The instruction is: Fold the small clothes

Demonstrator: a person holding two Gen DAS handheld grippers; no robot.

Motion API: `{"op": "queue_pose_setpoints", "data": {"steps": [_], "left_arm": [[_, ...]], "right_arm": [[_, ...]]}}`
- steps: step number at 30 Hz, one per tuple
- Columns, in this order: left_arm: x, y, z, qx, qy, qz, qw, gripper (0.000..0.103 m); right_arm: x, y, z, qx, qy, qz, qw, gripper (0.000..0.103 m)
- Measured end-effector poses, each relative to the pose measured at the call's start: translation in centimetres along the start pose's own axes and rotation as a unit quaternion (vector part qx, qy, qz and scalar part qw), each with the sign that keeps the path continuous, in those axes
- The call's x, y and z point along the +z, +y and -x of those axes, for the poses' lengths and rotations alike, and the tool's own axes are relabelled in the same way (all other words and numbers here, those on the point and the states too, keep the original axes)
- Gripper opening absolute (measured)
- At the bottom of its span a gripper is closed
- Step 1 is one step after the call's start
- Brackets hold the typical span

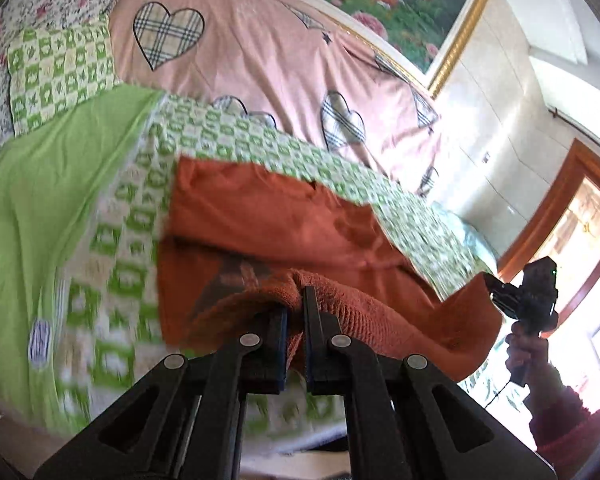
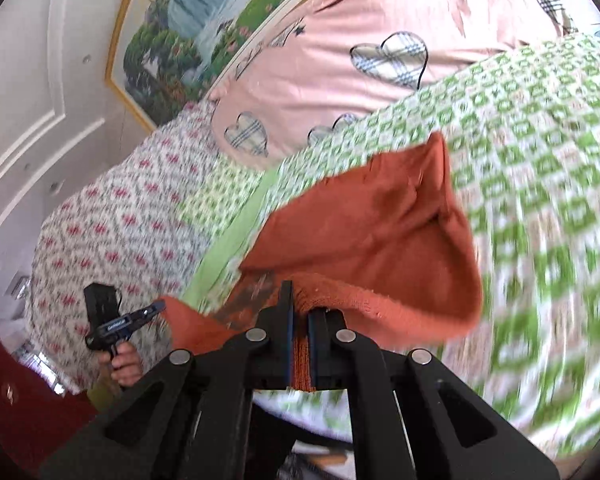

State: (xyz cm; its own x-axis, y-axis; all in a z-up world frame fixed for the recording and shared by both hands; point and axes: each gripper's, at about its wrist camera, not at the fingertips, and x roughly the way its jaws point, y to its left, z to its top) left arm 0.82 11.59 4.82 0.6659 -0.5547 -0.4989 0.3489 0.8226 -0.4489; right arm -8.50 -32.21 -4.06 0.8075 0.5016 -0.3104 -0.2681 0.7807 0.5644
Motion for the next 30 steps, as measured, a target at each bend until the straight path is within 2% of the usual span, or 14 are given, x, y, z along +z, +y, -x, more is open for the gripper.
{"op": "queue_pose_setpoints", "data": {"steps": [7,10,14,18,23,28,30], "left_arm": [[5.6,3.1,-4.6,0.015,-0.038,0.018,0.9990,0.004],[7.5,4.7,-8.0,0.026,-0.028,0.022,0.9990,0.004],[9.0,6.1,-11.8,0.038,-0.011,0.025,0.9989,0.003],[10.7,7.1,-14.4,0.040,-0.006,0.025,0.9989,0.003],[12.4,9.1,-17.5,0.042,0.003,0.037,0.9984,0.004],[12.2,13.2,-22.8,0.068,0.063,0.101,0.9905,0.005],[11.5,14.4,-23.7,0.072,0.080,0.117,0.9872,0.010]], "right_arm": [[6.4,-2.4,-4.9,-0.048,-0.034,0.004,0.998,0.007],[9.2,-4.0,-7.1,-0.061,-0.038,-0.003,0.997,0.007],[11.6,-5.2,-10.9,-0.067,-0.016,0.008,0.998,0.007],[12.7,-6.6,-13.9,-0.078,0.001,0.005,0.997,0.007],[13.6,-9.9,-16.1,-0.098,0.004,-0.030,0.995,0.007],[13.1,-13.5,-19.2,-0.138,0.049,-0.069,0.987,0.010],[12.8,-14.2,-19.4,-0.143,0.057,-0.089,0.984,0.012]]}}
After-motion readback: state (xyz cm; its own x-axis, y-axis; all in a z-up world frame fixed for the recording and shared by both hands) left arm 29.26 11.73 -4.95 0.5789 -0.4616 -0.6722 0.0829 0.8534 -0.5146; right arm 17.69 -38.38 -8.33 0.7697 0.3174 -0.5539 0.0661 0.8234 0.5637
